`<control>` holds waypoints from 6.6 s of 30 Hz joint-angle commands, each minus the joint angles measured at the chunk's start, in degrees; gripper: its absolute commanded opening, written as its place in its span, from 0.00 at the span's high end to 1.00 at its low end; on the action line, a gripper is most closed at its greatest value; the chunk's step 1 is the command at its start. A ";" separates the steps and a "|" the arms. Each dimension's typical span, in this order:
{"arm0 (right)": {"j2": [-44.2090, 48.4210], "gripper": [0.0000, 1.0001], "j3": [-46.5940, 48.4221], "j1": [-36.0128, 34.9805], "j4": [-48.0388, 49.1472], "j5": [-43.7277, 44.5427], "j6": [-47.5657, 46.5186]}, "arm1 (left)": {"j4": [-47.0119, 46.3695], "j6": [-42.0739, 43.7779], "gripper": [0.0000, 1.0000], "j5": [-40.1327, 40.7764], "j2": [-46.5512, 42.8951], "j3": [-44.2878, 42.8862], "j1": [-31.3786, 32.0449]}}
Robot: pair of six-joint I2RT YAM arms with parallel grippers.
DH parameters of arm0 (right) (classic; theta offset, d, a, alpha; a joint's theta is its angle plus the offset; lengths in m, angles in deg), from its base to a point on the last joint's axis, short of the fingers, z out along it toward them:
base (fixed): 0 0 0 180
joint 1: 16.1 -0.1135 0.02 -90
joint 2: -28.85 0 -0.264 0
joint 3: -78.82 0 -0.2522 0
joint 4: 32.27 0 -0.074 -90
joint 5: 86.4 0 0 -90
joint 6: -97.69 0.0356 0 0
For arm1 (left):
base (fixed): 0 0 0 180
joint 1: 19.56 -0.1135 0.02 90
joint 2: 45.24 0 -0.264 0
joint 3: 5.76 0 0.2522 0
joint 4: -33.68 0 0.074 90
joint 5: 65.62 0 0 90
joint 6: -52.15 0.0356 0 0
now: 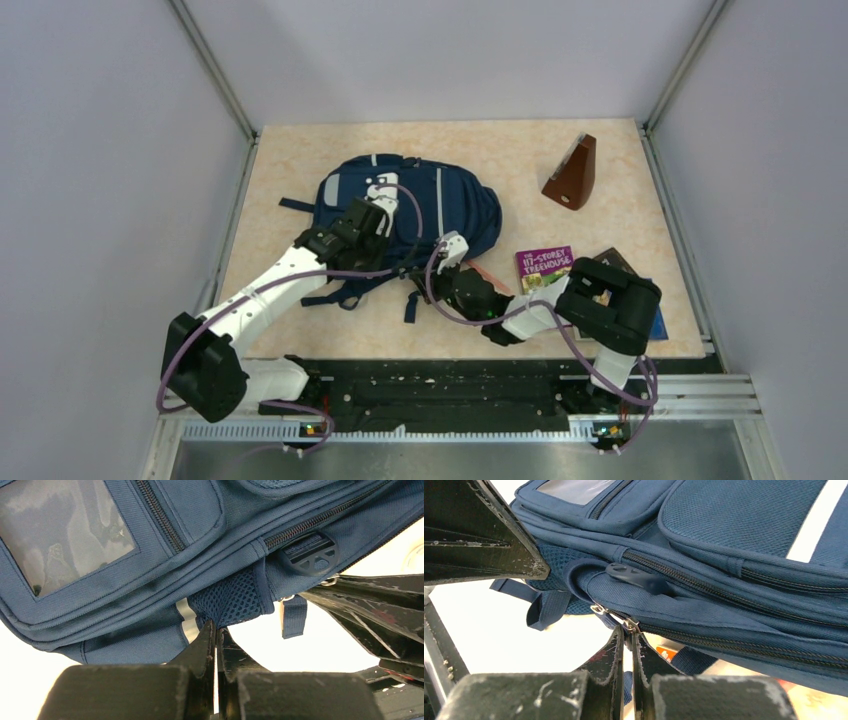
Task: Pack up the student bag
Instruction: Unzip the student bag at the center of the board.
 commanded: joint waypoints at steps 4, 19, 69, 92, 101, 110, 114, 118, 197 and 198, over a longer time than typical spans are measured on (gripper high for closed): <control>5.69 1.00 -2.53 -0.19 -1.24 5.84 -0.51 | -0.95 -1.40 1.00 6.85 -1.68 -0.44 -2.48; 11.99 1.00 -5.57 0.04 -7.39 9.73 0.50 | 0.67 -3.55 1.00 11.25 -1.40 -0.57 -7.53; 27.76 1.00 -13.16 4.73 -14.32 -8.53 3.00 | -16.20 13.01 0.32 -25.29 5.14 3.37 5.61; 28.69 1.00 -13.36 5.01 -16.94 -4.12 5.77 | -12.75 7.38 1.00 -20.95 12.15 -1.42 5.81; 30.90 1.00 -12.87 7.15 -24.32 1.06 11.15 | -5.43 7.00 1.00 -8.04 8.45 -4.41 5.78; 31.02 1.00 -11.62 9.09 -27.82 2.24 12.33 | -0.10 5.03 1.00 7.88 3.10 -5.18 5.70; 30.24 1.00 -11.10 9.90 -28.82 2.41 12.27 | 1.49 3.69 1.00 14.86 0.25 -3.96 5.74; 28.76 1.00 -10.23 10.52 -29.68 2.15 12.31 | 1.47 3.09 1.00 19.80 -3.43 -1.89 5.63; 19.20 0.66 8.68 5.50 -47.06 -16.52 -9.23 | -4.15 5.79 1.00 18.10 -13.27 5.65 5.61; 19.21 0.71 8.66 5.50 -47.13 -16.19 -8.97 | -4.15 5.84 1.00 18.13 -13.27 5.66 5.61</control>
